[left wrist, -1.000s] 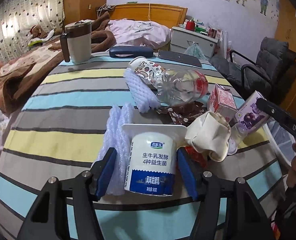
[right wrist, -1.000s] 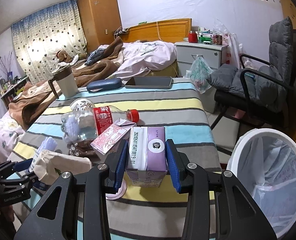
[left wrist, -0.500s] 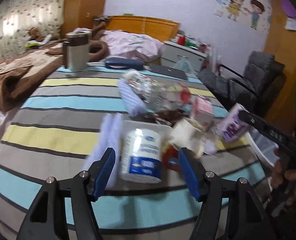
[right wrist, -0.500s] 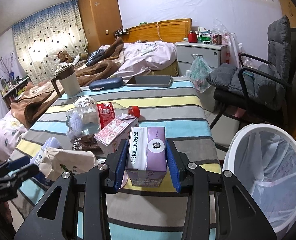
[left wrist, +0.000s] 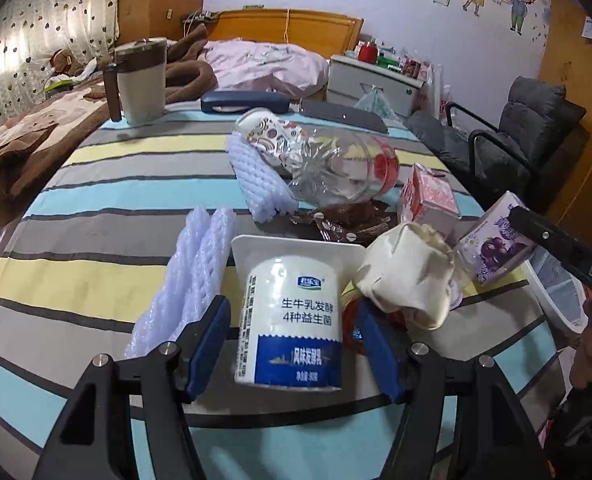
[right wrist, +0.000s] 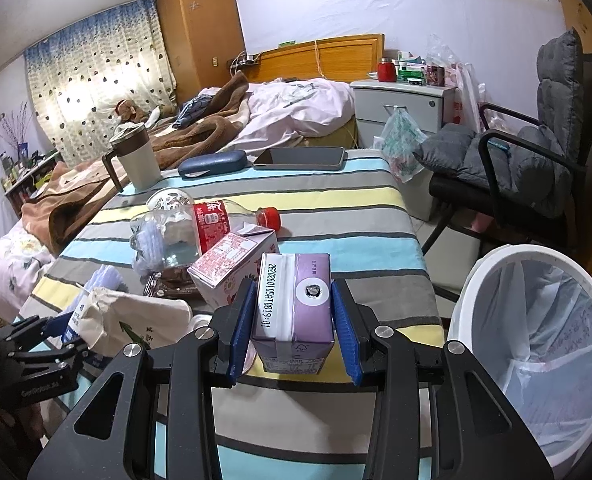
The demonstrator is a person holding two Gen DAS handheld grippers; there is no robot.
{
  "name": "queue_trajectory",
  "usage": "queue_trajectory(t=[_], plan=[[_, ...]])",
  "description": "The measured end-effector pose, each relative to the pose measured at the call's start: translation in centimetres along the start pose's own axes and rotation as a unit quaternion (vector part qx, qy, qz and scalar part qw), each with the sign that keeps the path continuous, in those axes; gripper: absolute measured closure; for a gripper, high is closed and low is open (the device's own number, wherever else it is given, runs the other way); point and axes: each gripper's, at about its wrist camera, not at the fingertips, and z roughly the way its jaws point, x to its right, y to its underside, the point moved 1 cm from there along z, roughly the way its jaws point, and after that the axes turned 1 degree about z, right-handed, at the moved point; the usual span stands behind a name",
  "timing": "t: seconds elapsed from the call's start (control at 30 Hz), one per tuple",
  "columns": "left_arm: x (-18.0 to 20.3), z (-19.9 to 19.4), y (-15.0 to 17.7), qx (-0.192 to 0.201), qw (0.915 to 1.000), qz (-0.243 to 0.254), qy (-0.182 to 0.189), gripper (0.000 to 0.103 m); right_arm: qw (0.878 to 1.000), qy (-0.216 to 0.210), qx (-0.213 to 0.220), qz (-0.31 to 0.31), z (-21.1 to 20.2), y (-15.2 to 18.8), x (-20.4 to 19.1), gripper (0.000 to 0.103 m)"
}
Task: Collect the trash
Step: 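Lift the yogurt cup with the left tool while the right tool lifts the purple carton, then carry both items over the white bin and open both tools to drop them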
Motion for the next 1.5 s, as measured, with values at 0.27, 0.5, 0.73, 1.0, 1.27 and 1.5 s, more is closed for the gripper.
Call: queue_trajectory(t=[0.27,0.5,0.73,1.0,1.27,1.5], plan=[[-0.4,-0.8,0.0,0.004,0.9999,-0.012,-0.006,0.053,1.0,0.001,0.004,0.002,-0.5,-0.2,0.3,0.062],[0.0,-3.3,-0.8,0.031,0.9994,-0.008,-0.015,0.053,1.0,-0.003,0.017,0.002,-1.4,-0.4,0.3,0.062],[1.1,-6.0,-2.0,0.06,0.9981,0.004,-0.015,0.053,0.999,-0.005,0.038,0.004,-3.2,-0.7,0.4,0.062],[5.0,-7.1,-3.5,0.079,0.9959,0.035,0.026,0.053,0.998,0.011,0.057,0.011,-5.2,-0.8,1.9,0.062],[11.1,-6.3,-4.5,0.079,0.9909,0.08,0.074,0.053,0.996,0.049,0.073,0.024,-7.3,-0.7,4.7,0.062],[17.3,-5.0,-5.3,0.071,0.9824,0.119,0.126,0.053,0.991,0.092,0.082,0.053,-8.9,-0.1,8.5,0.062]])
